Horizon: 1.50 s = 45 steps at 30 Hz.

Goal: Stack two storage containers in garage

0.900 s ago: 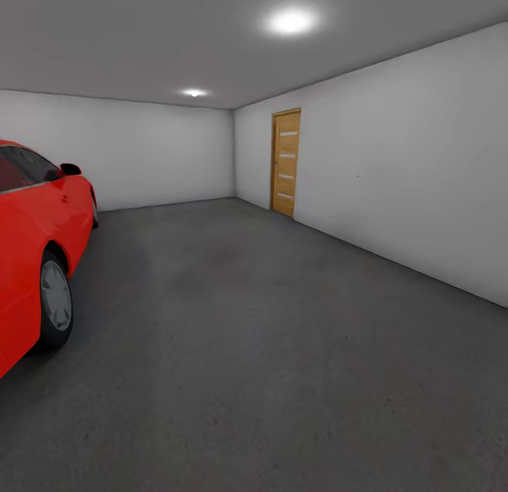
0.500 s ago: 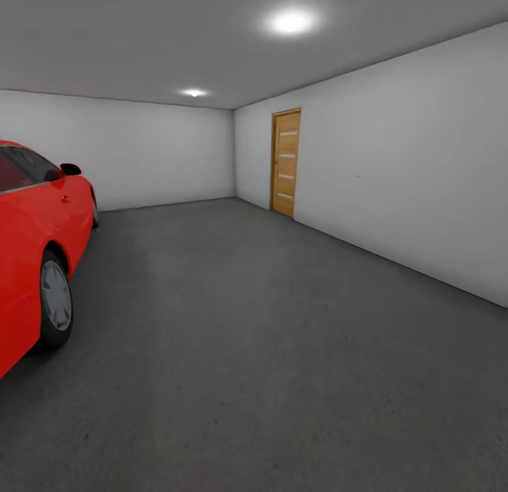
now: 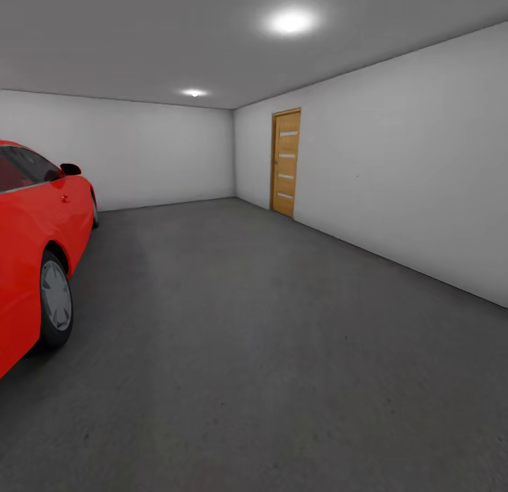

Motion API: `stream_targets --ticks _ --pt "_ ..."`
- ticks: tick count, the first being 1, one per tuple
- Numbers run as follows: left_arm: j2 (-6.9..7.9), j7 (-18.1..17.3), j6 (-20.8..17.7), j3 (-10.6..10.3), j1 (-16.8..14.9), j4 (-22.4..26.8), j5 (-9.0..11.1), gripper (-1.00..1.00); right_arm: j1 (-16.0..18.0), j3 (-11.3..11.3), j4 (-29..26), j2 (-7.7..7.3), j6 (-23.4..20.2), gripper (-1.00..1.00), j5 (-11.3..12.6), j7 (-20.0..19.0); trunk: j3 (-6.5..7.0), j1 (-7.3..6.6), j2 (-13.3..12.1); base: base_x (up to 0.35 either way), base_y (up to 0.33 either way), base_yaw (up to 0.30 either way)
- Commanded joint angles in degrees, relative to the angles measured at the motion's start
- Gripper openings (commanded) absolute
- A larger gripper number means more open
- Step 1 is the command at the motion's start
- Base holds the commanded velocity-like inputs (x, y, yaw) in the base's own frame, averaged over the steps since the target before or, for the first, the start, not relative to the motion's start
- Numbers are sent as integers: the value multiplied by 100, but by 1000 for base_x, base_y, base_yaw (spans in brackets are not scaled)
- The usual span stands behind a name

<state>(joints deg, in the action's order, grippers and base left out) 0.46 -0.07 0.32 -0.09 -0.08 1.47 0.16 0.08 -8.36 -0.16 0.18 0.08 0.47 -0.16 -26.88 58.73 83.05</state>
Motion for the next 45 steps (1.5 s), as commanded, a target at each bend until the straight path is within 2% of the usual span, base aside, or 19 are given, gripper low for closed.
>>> stream_targets --ticks 1,6,7,11,18,45 --pt "4 2 3 5 1 2 8 100 1 -67 -2 0 1 100 5 -2 -4 0 2 0 0 0" --pt "5 9 -4 -2 0 2 3 100 1 -229 -2 -3 1 100 5 -2 -4 0 2 0 0 0" --pt "6 12 -4 -6 -1 2 -4 100 1 -2381 -2 -5 1 100 5 -2 -4 0 2 0 0 0" --pt "6 15 -11 -3 -1 8 -13 100 1 -2381 -2 -8 1 100 5 -2 -4 0 2 35 0 0" --pt "72 16 -16 9 -1 3 11 100 1 -2383 -2 -9 1 100 -3 -2 -4 0 2 316 0 0" --pt "77 25 -17 44 -1 2 50 100 1 -2383 -2 -9 1 100 5 -1 -4 0 2 323 0 0"
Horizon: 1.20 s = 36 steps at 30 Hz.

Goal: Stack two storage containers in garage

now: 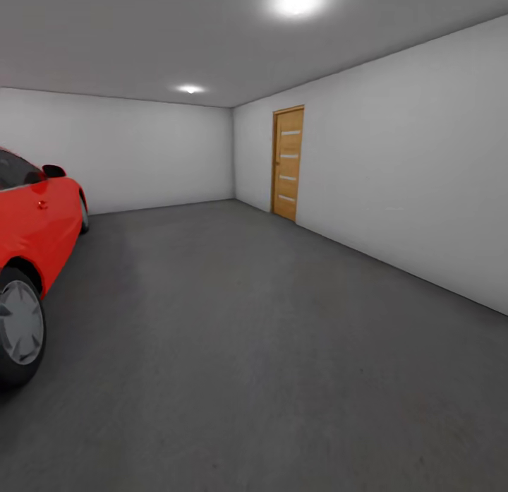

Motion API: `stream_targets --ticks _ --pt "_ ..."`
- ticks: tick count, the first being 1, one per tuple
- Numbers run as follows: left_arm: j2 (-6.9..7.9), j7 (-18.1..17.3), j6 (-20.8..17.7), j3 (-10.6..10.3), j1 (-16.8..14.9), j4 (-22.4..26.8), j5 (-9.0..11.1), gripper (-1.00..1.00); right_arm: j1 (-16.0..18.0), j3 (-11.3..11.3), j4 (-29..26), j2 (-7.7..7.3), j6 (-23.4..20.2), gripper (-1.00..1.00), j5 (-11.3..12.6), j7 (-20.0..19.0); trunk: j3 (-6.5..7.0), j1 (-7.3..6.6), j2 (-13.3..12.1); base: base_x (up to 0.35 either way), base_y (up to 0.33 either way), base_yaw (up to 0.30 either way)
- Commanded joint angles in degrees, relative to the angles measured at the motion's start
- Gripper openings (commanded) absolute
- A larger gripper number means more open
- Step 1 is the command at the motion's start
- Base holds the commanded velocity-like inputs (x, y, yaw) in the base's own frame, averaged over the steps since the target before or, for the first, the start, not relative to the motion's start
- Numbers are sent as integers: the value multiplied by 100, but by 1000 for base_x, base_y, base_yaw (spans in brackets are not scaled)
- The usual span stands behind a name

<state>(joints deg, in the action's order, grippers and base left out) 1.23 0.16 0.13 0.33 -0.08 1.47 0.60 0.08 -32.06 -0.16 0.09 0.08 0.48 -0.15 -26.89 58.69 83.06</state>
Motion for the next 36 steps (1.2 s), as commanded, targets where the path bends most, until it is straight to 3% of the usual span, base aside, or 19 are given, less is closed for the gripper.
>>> stream_targets --ticks 1,36 --pt "0 2 0 2 -1 3 5 100 1 -12 -2 0 1 100 5 -2 -4 3 2 323 0 0" --pt "-14 -7 24 29 -1 0 38 100 1 -56 -2 5 27 100 -84 42 -4 3 2 323 0 0"
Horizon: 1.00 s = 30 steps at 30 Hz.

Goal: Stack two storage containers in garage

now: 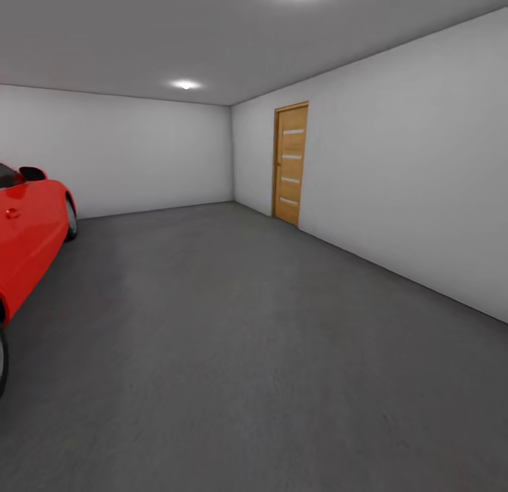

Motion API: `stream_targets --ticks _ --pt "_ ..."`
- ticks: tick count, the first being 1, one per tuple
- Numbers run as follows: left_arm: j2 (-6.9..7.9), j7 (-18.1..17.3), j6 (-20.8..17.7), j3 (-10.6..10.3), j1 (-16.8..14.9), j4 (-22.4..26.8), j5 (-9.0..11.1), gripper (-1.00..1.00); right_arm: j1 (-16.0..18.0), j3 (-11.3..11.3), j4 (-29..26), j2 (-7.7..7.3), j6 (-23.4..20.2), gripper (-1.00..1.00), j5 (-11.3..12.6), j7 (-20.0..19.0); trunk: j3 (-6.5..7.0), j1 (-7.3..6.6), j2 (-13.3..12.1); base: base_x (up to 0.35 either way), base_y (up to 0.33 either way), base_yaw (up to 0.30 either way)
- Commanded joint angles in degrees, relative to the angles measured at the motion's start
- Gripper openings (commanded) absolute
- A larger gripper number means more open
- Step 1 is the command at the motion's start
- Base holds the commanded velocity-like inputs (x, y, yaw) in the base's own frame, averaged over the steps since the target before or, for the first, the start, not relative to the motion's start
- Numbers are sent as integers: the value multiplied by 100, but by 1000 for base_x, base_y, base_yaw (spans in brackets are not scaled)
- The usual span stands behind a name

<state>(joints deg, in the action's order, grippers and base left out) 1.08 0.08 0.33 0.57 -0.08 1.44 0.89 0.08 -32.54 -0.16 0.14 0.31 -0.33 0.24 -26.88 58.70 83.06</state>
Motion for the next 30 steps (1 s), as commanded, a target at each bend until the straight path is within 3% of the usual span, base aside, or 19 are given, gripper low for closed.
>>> stream_targets --ticks 1,30 --pt "-1 1 5 4 -1 3 9 100 1 -8 -2 -1 3 100 -1 3 -4 3 2 323 0 0" --pt "8 0 2 13 -1 4 21 100 1 -7 -2 -7 2 100 36 3 -4 3 2 323 0 0"
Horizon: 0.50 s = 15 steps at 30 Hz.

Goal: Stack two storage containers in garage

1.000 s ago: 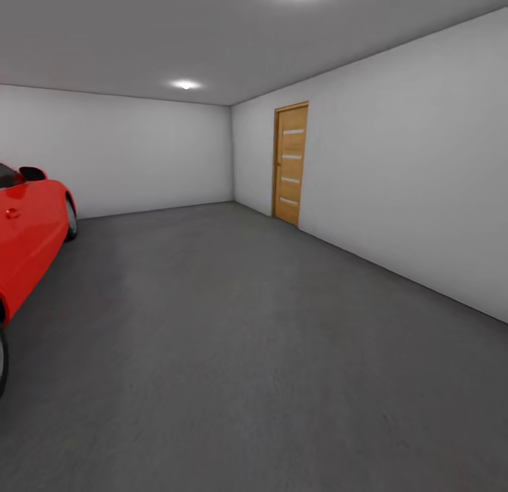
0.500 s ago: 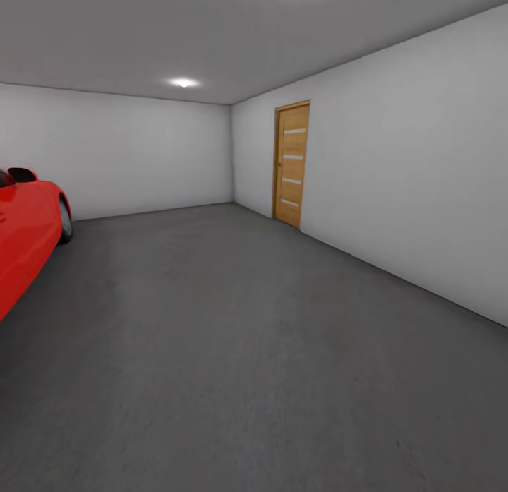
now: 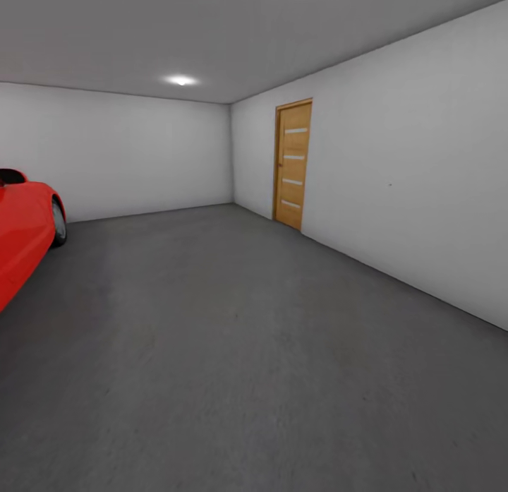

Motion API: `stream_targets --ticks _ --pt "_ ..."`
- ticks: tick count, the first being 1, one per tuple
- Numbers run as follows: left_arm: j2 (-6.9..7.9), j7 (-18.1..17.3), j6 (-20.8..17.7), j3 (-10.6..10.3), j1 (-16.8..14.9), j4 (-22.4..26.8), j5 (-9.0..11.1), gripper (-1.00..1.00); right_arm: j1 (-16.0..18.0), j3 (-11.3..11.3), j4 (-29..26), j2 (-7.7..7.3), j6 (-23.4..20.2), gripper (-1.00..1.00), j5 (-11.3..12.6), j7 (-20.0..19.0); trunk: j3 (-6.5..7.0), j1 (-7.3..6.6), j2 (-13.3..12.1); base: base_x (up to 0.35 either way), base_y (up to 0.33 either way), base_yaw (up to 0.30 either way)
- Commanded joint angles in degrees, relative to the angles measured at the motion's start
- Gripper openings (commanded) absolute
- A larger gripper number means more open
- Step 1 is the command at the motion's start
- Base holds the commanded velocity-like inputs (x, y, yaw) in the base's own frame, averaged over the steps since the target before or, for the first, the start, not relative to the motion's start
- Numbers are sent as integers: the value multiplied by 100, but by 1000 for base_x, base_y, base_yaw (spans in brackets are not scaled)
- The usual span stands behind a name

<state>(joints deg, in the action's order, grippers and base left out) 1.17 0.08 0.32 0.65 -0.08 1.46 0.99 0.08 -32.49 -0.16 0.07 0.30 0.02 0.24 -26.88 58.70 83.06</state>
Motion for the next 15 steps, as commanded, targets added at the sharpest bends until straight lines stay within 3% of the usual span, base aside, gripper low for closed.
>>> stream_targets --ticks 1,15 --pt "-1 1 3 5 -1 1 11 100 1 -11 -2 -1 4 100 -4 2 -5 3 2 323 0 0" --pt "1 1 3 5 -1 3 18 100 1 -11 -2 2 5 100 -34 2 -5 3 2 323 0 0"
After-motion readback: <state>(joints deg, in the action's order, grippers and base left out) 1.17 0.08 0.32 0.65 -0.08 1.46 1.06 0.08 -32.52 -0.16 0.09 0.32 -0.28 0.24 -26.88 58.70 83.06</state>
